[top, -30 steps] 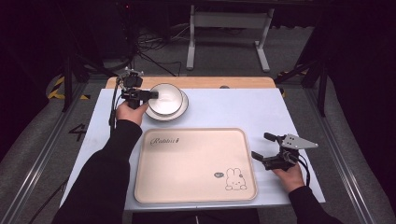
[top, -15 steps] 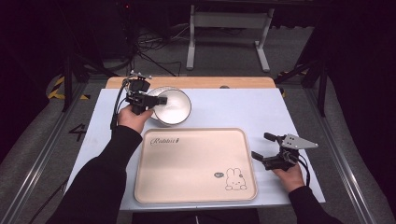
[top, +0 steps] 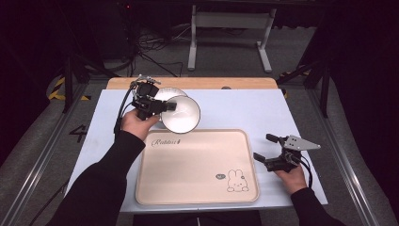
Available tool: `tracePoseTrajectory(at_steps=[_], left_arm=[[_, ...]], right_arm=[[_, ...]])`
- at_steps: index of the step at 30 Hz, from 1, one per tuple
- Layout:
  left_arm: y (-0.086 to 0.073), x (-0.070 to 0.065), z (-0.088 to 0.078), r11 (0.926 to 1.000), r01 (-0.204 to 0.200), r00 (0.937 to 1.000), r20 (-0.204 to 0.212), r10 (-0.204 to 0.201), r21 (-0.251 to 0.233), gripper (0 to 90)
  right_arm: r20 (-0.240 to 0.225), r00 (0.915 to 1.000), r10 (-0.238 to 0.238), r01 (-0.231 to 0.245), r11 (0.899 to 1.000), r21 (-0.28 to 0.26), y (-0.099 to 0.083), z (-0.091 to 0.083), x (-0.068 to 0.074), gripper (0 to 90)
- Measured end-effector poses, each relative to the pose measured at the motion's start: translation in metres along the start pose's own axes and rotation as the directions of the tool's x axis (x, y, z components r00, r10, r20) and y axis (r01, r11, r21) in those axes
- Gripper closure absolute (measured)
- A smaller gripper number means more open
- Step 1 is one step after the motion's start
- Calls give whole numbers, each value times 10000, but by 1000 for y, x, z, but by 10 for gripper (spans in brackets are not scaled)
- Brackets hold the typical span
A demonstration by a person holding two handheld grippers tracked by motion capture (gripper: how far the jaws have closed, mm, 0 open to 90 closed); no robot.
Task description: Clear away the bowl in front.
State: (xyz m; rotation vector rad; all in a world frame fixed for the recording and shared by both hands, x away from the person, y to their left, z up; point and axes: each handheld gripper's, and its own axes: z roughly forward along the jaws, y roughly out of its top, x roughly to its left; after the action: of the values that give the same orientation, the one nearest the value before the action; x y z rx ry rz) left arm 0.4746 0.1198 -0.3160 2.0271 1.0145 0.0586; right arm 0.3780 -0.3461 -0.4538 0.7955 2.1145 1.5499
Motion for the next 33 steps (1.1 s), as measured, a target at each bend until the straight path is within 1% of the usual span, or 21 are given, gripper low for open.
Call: tracePoseTrajectory(at_steps=[2, 4, 6, 8, 13, 14, 18, 20, 22, 23, 26, 28, 29, 33], left_arm=[[0, -3, 0, 10000, -17, 10000, 79, 17, 10, 785], [-1, -6, 1, 9999, -119, 9999, 114, 118, 83, 785], [-2, -11, 2, 9996, -227, 9994, 253, 223, 176, 786], [-2, -14, 4, 9995, -258, 9992, 321, 252, 198, 786], [-4, -24, 11, 9966, -577, 9965, 639, 539, 589, 785], [-4, -24, 11, 9966, -577, 9965, 639, 539, 589, 786], [-5, -32, 16, 9937, -780, 9933, 914, 706, 803, 786], [-6, -34, 17, 9930, -827, 9929, 925, 748, 847, 786], [-7, -38, 20, 9898, -1013, 9901, 1071, 905, 1002, 786], [-7, -38, 20, 9898, -1013, 9901, 1071, 905, 1002, 786], [-9, -42, 23, 9849, -1243, 9873, 1141, 1106, 1208, 786], [-9, -44, 24, 9838, -1288, 9870, 1124, 1149, 1251, 786], [-9, -44, 25, 9815, -1367, 9860, 1139, 1217, 1340, 786], [-11, -45, 29, 9763, -1450, 9838, 1286, 1249, 1609, 787]], right_arm=[[-6, 10000, 8, -8, 10000, -16, 0, 0, 0, 27], [5, 10000, 7, -7, 10000, -3, 0, 0, 0, 27], [-2, 10000, 4, -4, 10000, -6, 0, 0, 0, 27], [-1, 10000, 3, -3, 10000, -6, 0, 0, 0, 26], [-17, 10000, -31, 31, 10000, -20, 0, 0, 0, 22], [-17, 10000, -31, 31, 10000, -20, 0, 0, 0, 22], [-41, 10000, -50, 50, 10000, -33, 0, 0, 0, 18], [-22, 10000, -48, 48, 10000, -42, 0, 0, 0, 18], [-8, 10000, -31, 31, 10000, -61, 0, -1, 0, 16], [-8, 10000, -31, 31, 10000, -61, 0, -1, 0, 16], [-20, 10000, -53, 53, 10000, -50, 0, -1, 0, 16], [-28, 10000, -76, 76, 10000, -57, 0, -1, 0, 16], [-33, 10000, -75, 75, 9999, -73, 0, 0, 0, 16], [-2, 10000, -51, 51, 10000, -59, 0, -1, 0, 16]])
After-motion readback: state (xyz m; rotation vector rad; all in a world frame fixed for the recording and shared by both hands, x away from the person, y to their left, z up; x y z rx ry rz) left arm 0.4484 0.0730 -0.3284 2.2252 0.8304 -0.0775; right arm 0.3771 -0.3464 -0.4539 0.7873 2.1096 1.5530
